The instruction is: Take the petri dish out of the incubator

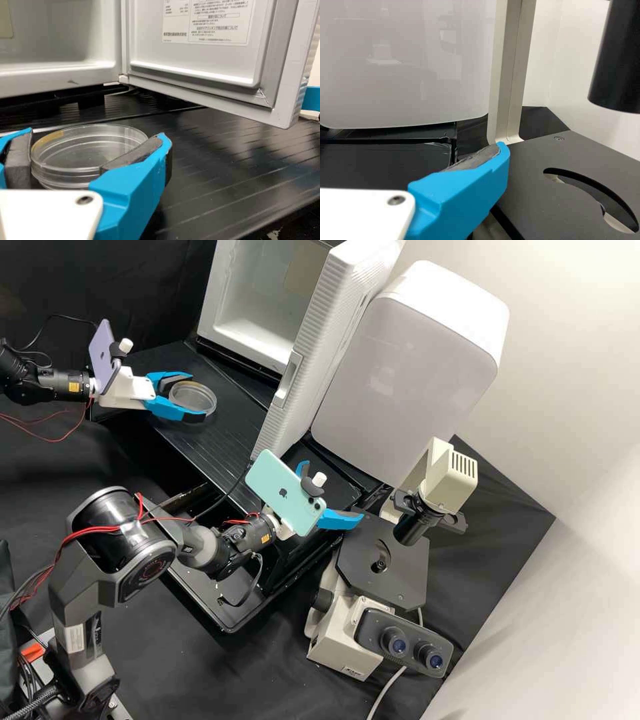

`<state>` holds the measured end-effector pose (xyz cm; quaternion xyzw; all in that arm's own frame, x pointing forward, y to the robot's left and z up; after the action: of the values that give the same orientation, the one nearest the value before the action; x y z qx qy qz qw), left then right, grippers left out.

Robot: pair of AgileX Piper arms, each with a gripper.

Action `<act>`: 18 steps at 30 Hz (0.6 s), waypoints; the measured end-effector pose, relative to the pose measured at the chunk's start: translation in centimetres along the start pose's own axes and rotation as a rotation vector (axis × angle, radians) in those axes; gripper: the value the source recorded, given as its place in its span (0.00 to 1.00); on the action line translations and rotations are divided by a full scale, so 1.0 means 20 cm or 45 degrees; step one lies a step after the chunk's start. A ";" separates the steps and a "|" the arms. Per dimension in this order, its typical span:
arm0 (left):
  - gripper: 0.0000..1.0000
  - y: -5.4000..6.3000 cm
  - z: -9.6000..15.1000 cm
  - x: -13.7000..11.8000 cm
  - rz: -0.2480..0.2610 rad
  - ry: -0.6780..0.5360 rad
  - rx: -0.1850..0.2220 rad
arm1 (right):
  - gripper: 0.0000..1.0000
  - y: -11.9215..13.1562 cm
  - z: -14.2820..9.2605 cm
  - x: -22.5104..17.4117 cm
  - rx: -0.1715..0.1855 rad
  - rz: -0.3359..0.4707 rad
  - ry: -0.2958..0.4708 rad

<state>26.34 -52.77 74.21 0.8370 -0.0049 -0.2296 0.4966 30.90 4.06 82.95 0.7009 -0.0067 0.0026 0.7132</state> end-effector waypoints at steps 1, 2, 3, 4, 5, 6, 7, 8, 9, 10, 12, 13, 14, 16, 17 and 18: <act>0.00 0.00 0.00 0.00 -0.001 0.000 -0.006 | 1.00 0.00 0.00 0.00 0.000 0.000 0.000; 0.00 0.00 0.00 0.00 -0.003 0.001 -0.009 | 1.00 0.00 0.00 0.00 0.000 0.000 0.000; 0.00 0.00 0.00 0.00 -0.003 0.001 -0.015 | 1.00 0.00 0.00 0.00 0.000 0.000 0.000; 0.00 -0.01 0.00 0.00 -0.006 0.002 -0.018 | 1.00 0.00 0.00 0.00 0.000 0.000 0.000; 0.00 -0.01 0.00 0.00 -0.011 0.003 -0.026 | 1.00 0.00 0.00 0.00 0.000 0.000 0.000; 0.00 -0.01 -0.01 0.00 -0.013 0.006 -0.036 | 1.00 0.00 0.00 0.00 0.000 0.000 0.000; 0.00 -0.02 -0.01 0.01 -0.017 0.014 -0.043 | 1.00 0.00 0.00 0.00 0.000 0.000 0.000; 0.00 -0.03 -0.01 0.01 -0.020 0.021 -0.048 | 1.00 0.00 0.00 0.00 0.000 0.000 0.000; 0.00 -0.03 -0.02 0.01 -0.026 0.025 -0.054 | 1.00 0.00 0.00 0.00 0.000 0.000 0.000; 0.00 -0.04 -0.02 0.01 -0.030 0.031 -0.060 | 1.00 0.00 0.00 0.00 0.000 0.000 0.000; 0.00 -0.04 -0.02 0.02 -0.032 0.031 -0.060 | 1.00 0.00 0.00 0.00 0.000 0.000 0.000; 0.00 -0.05 -0.03 0.02 -0.034 0.038 -0.065 | 1.00 0.00 0.00 0.00 0.000 0.000 0.000; 0.00 -0.05 -0.03 0.03 -0.033 0.039 -0.067 | 1.00 0.00 0.00 0.00 0.000 0.000 0.000; 0.00 -0.05 -0.03 0.04 -0.028 0.046 -0.072 | 1.00 0.00 0.00 0.00 0.000 0.000 0.000; 0.00 -0.05 -0.03 0.04 -0.027 0.048 -0.071 | 1.00 0.00 0.00 0.00 0.000 0.000 0.000; 1.00 -0.05 -0.03 0.05 -0.026 0.052 -0.076 | 1.00 0.00 0.00 0.00 0.000 0.000 0.000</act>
<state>27.18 -51.89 73.23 0.8264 0.0206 -0.2174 0.5190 30.90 4.06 82.95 0.7009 -0.0067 0.0026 0.7132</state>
